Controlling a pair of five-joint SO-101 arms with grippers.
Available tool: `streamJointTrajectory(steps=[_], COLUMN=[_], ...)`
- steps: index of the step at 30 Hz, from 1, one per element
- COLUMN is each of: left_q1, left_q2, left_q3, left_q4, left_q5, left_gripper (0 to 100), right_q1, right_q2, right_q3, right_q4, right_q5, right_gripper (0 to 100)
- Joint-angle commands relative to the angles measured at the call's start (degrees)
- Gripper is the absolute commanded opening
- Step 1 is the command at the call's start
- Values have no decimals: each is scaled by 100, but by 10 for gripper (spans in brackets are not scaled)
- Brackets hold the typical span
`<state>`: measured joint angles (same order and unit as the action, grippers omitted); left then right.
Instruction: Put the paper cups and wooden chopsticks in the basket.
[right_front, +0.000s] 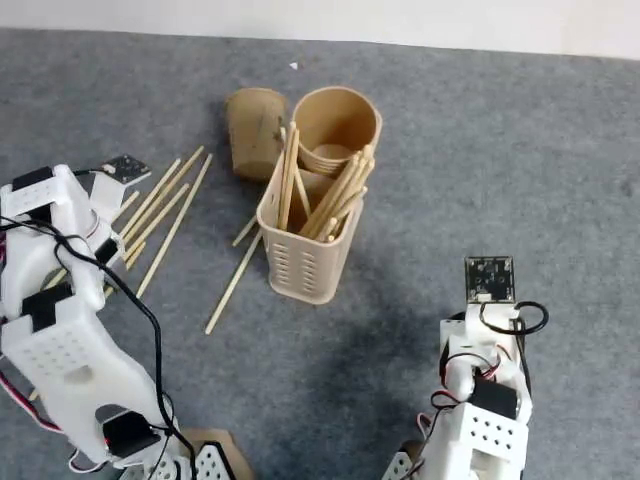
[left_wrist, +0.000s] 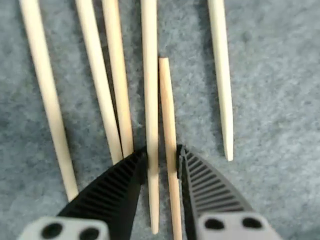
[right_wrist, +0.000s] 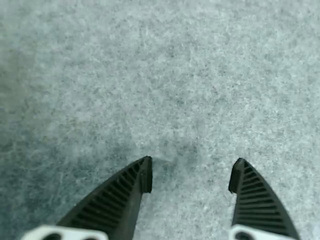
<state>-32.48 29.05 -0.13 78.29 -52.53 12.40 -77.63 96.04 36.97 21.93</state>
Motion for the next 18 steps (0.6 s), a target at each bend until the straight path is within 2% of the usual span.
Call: streamJointTrajectory(steps=[1, 3, 7, 12, 18], left_q1=[-31, -31, -31, -40, 215], left_q2=[286, 479, 629, 374, -1270], left_q3=[-224, -303, -514, -708, -558], left_q4=[-26, -26, -9, 18, 237], left_q5=[-62, -62, -44, 343, 677], left_gripper=[130, 124, 0, 4, 4], right_q1=[-57, -57, -66, -66, -66], right_q2=[-75, -75, -75, -75, -75], right_q3=[180, 180, 180, 180, 180], right_q4=[-101, -101, -101, -101, -101], right_q5=[44, 44, 44, 53, 53], right_gripper=[260, 260, 260, 260, 260])
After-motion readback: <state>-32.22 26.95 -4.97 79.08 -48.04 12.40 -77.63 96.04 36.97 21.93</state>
